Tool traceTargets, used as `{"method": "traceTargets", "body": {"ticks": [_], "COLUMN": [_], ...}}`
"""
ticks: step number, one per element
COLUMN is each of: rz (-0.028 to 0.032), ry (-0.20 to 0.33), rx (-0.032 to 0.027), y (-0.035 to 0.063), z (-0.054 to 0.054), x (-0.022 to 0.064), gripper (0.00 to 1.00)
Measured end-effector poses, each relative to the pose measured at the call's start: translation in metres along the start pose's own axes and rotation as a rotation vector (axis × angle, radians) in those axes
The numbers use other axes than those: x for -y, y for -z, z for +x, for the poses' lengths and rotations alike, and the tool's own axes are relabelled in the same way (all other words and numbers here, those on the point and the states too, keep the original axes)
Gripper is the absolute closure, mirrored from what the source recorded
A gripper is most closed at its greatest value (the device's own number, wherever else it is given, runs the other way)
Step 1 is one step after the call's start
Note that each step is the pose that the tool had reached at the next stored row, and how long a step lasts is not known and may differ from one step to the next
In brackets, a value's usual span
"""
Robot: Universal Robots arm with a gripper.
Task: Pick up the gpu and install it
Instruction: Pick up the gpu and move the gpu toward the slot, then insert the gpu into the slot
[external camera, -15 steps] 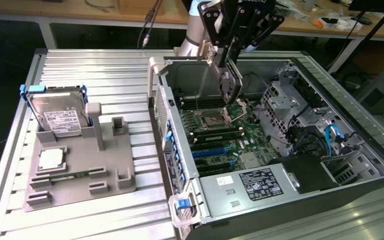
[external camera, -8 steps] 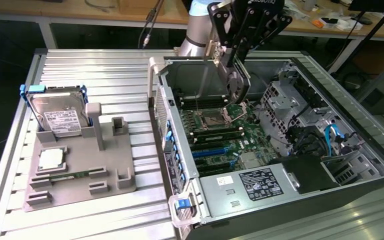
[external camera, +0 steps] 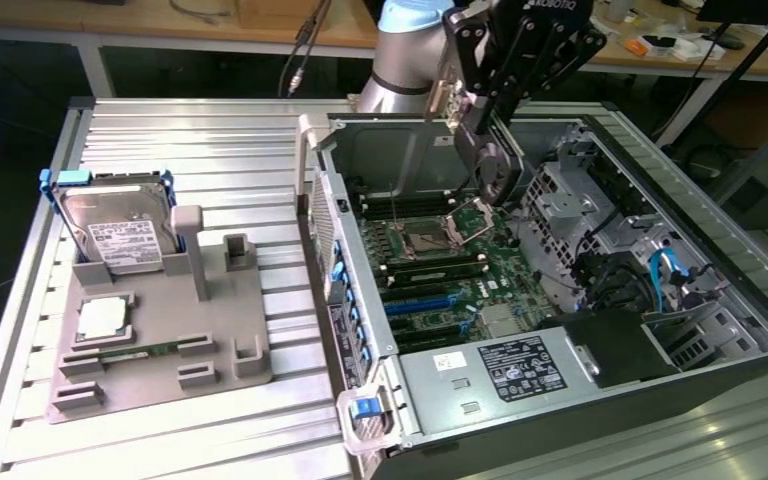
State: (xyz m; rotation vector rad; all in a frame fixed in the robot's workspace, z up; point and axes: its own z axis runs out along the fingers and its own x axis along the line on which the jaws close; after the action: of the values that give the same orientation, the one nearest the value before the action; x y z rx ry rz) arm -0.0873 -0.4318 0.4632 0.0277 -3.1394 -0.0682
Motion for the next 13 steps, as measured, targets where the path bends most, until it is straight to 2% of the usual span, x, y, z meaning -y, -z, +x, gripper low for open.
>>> {"method": "traceTargets", "body": {"ticks": [2,13], "rz": [-0.0001,0.0], "ry": [0.0,0.0], "rx": [0.0,0.0], "y": [-0.0002,-0.0002], "z": [-0.0028,-0.0028], "x": [0.0001,0.0001], "gripper": [0.73,0.73]}}
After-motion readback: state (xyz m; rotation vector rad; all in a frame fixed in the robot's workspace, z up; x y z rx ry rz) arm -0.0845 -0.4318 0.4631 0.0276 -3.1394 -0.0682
